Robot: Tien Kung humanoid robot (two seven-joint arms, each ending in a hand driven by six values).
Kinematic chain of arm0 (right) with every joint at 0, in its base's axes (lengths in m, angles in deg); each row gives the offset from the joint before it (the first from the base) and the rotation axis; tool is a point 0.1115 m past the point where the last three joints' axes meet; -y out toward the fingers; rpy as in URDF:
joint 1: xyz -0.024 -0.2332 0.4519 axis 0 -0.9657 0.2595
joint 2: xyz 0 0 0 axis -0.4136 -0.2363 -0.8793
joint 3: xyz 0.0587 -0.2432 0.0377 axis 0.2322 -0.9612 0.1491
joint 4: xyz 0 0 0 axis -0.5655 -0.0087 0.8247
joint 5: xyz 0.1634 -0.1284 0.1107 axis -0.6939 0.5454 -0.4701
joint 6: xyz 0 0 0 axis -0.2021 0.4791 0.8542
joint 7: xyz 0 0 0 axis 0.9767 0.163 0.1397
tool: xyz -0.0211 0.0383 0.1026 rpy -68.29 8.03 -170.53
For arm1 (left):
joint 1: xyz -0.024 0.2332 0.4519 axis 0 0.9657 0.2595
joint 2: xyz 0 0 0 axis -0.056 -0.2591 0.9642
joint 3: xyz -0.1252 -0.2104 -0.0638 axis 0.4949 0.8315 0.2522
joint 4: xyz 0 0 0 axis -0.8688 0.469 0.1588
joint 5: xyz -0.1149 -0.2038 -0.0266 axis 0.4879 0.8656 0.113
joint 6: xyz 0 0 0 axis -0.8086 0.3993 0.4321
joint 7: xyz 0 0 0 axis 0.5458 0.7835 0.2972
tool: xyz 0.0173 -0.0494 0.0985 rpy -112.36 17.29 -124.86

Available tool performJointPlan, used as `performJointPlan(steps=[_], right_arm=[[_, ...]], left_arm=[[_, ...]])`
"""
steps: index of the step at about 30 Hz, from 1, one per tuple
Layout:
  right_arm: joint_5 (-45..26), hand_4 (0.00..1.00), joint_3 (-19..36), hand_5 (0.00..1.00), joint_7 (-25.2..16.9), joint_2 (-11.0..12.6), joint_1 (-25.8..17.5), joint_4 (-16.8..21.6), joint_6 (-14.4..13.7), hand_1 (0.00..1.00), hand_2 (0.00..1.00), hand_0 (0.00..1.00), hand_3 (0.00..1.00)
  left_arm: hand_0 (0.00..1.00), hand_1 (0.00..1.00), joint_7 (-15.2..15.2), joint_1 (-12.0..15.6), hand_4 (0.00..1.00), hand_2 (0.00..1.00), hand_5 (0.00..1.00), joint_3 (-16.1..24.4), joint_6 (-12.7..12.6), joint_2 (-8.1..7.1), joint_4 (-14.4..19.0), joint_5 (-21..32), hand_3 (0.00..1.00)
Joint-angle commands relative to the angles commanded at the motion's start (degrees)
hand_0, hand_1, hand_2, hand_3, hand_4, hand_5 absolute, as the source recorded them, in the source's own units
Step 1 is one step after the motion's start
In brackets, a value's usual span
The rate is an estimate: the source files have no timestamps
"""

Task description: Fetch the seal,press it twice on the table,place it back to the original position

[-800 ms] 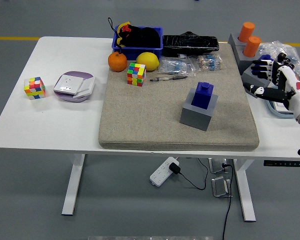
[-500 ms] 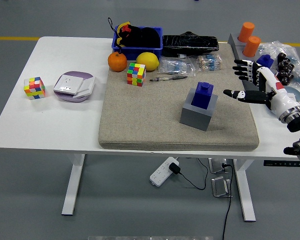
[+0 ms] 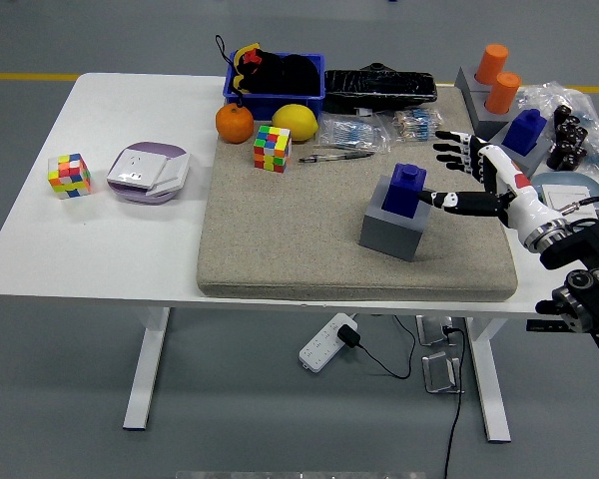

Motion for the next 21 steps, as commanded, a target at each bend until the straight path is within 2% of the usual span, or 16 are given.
performJointPlan(steps=[11, 21], right_arm=[[-2.0, 0.998, -5.4, 0.037, -2.1, -1.0, 2.2, -3.5, -2.1, 0.791, 0.798, 0.832, 0.821], [-3.0, 0.974, -7.3, 0.002, -3.9, -1.8, 2.7, -5.8, -4.3, 0.773, 0.776, 0.821, 0.789]], left_arm=[[0.719, 0.695, 0.0, 0.0, 0.636, 0.687, 0.230, -0.5, 0.0, 0.33, 0.0, 0.4, 0.726], [0.720, 0.695, 0.0, 0.1, 0.636, 0.688, 0.228, -1.1, 0.0, 0.39, 0.1, 0.5, 0.727]])
